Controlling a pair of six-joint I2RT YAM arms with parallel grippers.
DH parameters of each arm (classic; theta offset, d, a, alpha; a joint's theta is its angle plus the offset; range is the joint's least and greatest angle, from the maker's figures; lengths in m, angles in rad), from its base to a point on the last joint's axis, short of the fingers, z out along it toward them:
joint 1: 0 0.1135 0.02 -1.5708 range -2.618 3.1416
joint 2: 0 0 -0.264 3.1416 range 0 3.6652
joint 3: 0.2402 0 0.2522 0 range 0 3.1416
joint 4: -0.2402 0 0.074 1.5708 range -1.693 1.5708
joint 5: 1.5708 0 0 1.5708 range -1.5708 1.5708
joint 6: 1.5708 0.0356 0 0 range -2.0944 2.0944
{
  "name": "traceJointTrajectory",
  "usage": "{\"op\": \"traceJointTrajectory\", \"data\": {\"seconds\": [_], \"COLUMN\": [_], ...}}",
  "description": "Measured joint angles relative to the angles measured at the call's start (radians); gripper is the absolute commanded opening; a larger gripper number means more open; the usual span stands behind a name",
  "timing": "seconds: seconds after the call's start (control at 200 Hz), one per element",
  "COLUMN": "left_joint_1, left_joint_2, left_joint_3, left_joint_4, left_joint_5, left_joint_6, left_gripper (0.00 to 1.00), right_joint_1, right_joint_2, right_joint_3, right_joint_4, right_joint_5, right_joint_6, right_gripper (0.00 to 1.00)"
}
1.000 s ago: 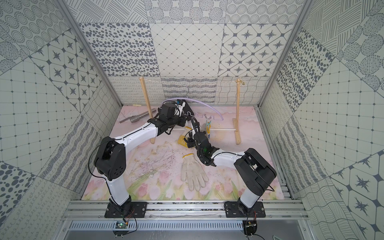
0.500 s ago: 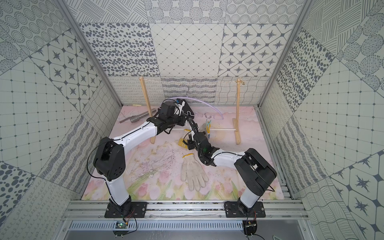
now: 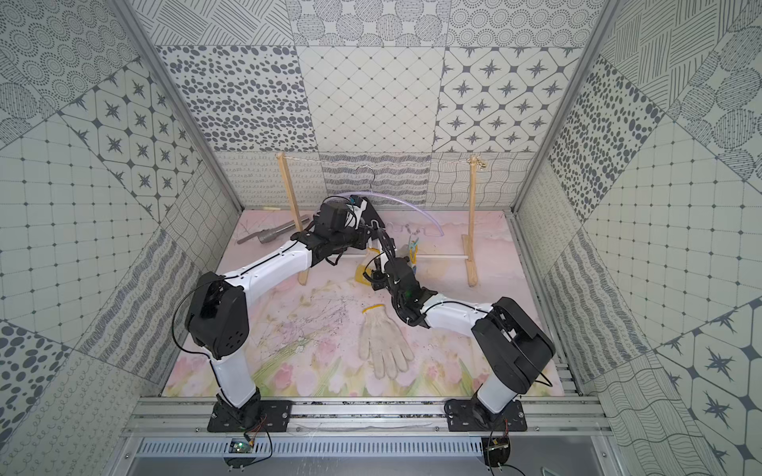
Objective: Clip the gloves onto a hanger to dry
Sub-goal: Pick up the glove from the center of the board.
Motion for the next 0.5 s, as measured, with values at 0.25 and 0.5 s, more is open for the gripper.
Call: {"op": "traceJointTrajectory", "data": {"seconds": [0.25,0.5], "left_joint_1": [0.0,0.0], "left_joint_2": [0.0,0.003], "left_joint_3": [0.002,0.008], "left_joint_4": [-0.005,-0.01], "left_joint_5": [0.0,0.0], "left_joint_6": [0.0,0.0], "left_gripper": [0.0,0.0], "right_joint_1": [0.0,0.013], "right_joint_2": [0.0,-0.008], "right_joint_3": [0.0,0.0], "right_joint_4": [0.011,0.034], "right_joint_5": [0.02,0.019], "right_joint_6": [0.007,0.003], "right_gripper": [0.0,0.0]}}
